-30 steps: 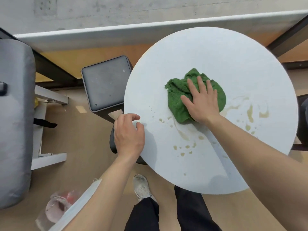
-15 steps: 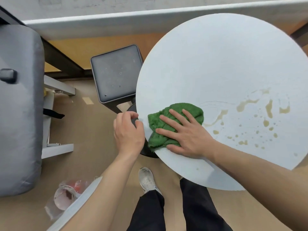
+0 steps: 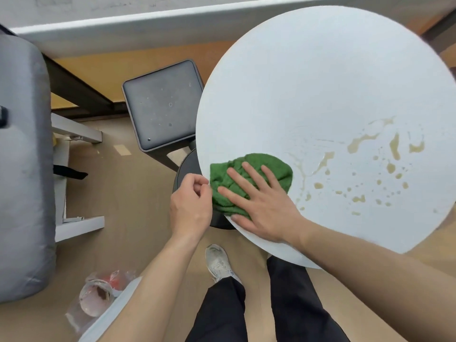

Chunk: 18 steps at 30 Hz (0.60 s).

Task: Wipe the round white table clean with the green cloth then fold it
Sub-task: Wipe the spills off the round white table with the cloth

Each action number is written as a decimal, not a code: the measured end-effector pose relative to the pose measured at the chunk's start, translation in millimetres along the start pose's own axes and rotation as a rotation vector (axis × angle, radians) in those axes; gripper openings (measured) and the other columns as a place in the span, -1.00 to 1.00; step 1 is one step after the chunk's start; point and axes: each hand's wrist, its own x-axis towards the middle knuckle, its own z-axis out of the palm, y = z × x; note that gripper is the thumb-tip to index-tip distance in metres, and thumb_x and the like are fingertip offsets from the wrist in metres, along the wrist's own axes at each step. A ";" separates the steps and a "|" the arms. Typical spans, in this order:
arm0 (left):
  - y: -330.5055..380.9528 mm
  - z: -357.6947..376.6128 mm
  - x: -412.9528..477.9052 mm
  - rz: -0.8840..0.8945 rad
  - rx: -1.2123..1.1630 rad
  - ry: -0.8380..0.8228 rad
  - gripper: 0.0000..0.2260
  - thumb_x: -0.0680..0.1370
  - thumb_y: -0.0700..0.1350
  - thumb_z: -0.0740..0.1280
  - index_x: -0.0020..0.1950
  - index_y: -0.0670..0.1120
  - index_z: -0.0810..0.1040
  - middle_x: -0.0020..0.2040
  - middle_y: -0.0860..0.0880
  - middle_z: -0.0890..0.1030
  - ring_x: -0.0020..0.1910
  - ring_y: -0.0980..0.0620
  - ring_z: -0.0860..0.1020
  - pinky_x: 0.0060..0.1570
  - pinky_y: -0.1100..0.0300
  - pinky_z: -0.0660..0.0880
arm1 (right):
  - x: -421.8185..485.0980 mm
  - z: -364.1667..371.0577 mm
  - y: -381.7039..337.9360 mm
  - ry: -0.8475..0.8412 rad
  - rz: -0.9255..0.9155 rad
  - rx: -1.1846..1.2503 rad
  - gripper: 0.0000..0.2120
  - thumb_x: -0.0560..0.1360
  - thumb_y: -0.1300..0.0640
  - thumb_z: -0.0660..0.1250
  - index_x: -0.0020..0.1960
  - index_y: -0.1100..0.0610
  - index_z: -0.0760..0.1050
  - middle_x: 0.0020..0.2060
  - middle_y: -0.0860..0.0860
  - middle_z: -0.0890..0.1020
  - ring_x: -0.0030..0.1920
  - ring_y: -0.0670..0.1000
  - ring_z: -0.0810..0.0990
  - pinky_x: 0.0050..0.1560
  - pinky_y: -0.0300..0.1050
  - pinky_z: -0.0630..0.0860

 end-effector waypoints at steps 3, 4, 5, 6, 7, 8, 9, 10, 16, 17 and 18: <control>4.1 7.3 -7.1 0.008 -0.008 -0.082 -0.89 0.57 -0.14 0.25 -0.02 0.02 0.55 -0.24 0.10 0.56 -0.25 0.16 0.51 -0.27 0.25 0.38 | -43.3 1.0 55.6 -0.056 -0.034 -0.032 -0.38 0.62 -0.34 0.02 0.63 -0.23 0.00 0.66 -0.02 0.01 0.64 0.18 -0.07 0.58 0.28 -0.09; 5.6 10.5 -8.9 0.017 -0.007 -0.105 -0.88 0.57 -0.14 0.24 -0.02 0.03 0.56 -0.22 0.10 0.57 -0.24 0.14 0.52 -0.25 0.23 0.40 | -46.0 -3.6 80.6 -0.053 0.041 -0.035 -0.38 0.62 -0.35 -0.01 0.63 -0.25 -0.01 0.66 -0.03 0.01 0.64 0.16 -0.07 0.59 0.27 -0.08; 7.7 14.1 -10.0 0.023 -0.006 -0.123 -0.88 0.57 -0.13 0.24 -0.01 0.03 0.56 -0.21 0.09 0.57 -0.22 0.12 0.52 -0.23 0.21 0.41 | -44.7 -9.6 105.9 -0.036 0.159 -0.026 -0.39 0.61 -0.36 -0.04 0.62 -0.26 -0.03 0.66 -0.04 0.01 0.64 0.15 -0.06 0.59 0.27 -0.06; 10.2 17.9 -11.0 0.030 -0.005 -0.137 -0.88 0.57 -0.13 0.24 -0.01 0.03 0.56 -0.20 0.09 0.57 -0.20 0.11 0.53 -0.23 0.22 0.41 | -42.6 -16.1 129.7 -0.019 0.291 -0.009 -0.38 0.60 -0.37 -0.08 0.62 -0.27 -0.05 0.66 -0.04 0.01 0.64 0.14 -0.06 0.58 0.27 -0.04; 13.2 21.2 -12.3 0.038 -0.002 -0.146 -0.88 0.58 -0.13 0.23 -0.01 0.03 0.56 -0.19 0.09 0.57 -0.19 0.12 0.52 -0.24 0.25 0.39 | -41.7 -21.8 148.8 -0.004 0.422 0.021 -0.38 0.60 -0.38 -0.10 0.62 -0.27 -0.06 0.66 -0.04 0.01 0.64 0.14 -0.07 0.58 0.27 -0.05; 16.7 23.7 -14.0 0.047 0.002 -0.154 -0.87 0.58 -0.13 0.23 0.00 0.03 0.56 -0.18 0.09 0.57 -0.18 0.14 0.52 -0.26 0.27 0.37 | -42.5 -25.0 160.1 0.018 0.544 0.063 -0.38 0.60 -0.37 -0.10 0.62 -0.25 -0.06 0.66 -0.03 -0.01 0.64 0.13 -0.09 0.59 0.26 -0.07; 20.2 26.3 -15.8 0.057 0.007 -0.163 -0.87 0.59 -0.13 0.23 0.00 0.03 0.56 -0.18 0.10 0.57 -0.18 0.16 0.51 -0.27 0.28 0.36 | -45.3 -24.2 161.7 0.045 0.650 0.104 -0.38 0.61 -0.35 -0.09 0.63 -0.23 -0.06 0.66 -0.02 -0.02 0.64 0.13 -0.11 0.59 0.25 -0.09; 23.4 28.7 -17.7 0.063 0.010 -0.176 -0.87 0.59 -0.13 0.23 0.01 0.03 0.56 -0.17 0.10 0.57 -0.18 0.17 0.51 -0.28 0.28 0.35 | -49.3 -20.0 154.2 0.075 0.735 0.129 -0.39 0.63 -0.32 -0.08 0.63 -0.21 -0.06 0.66 0.00 -0.04 0.64 0.14 -0.13 0.59 0.25 -0.12; 36.0 42.3 -28.3 0.128 0.017 -0.220 -0.88 0.58 -0.12 0.23 0.02 0.02 0.56 -0.18 0.11 0.59 -0.18 0.17 0.53 -0.20 0.22 0.40 | -92.0 28.3 12.2 0.123 0.556 0.087 -0.41 0.63 -0.27 0.04 0.62 -0.17 0.07 0.65 0.07 0.04 0.63 0.25 -0.01 0.53 0.37 0.04; 38.6 44.5 -31.0 0.147 0.022 -0.223 -0.88 0.58 -0.12 0.24 0.01 0.02 0.56 -0.18 0.12 0.58 -0.19 0.18 0.54 -0.18 0.21 0.41 | -99.1 34.4 -4.7 0.114 0.464 0.081 -0.41 0.63 -0.28 0.06 0.62 -0.17 0.10 0.65 0.07 0.07 0.63 0.25 0.01 0.53 0.38 0.05; 41.2 46.6 -33.6 0.168 0.030 -0.228 -0.89 0.59 -0.12 0.24 0.01 0.02 0.56 -0.18 0.12 0.58 -0.20 0.21 0.53 -0.19 0.23 0.41 | -104.6 38.3 -14.0 0.104 0.384 0.068 -0.41 0.63 -0.29 0.08 0.62 -0.18 0.12 0.65 0.06 0.08 0.63 0.25 0.03 0.53 0.37 0.06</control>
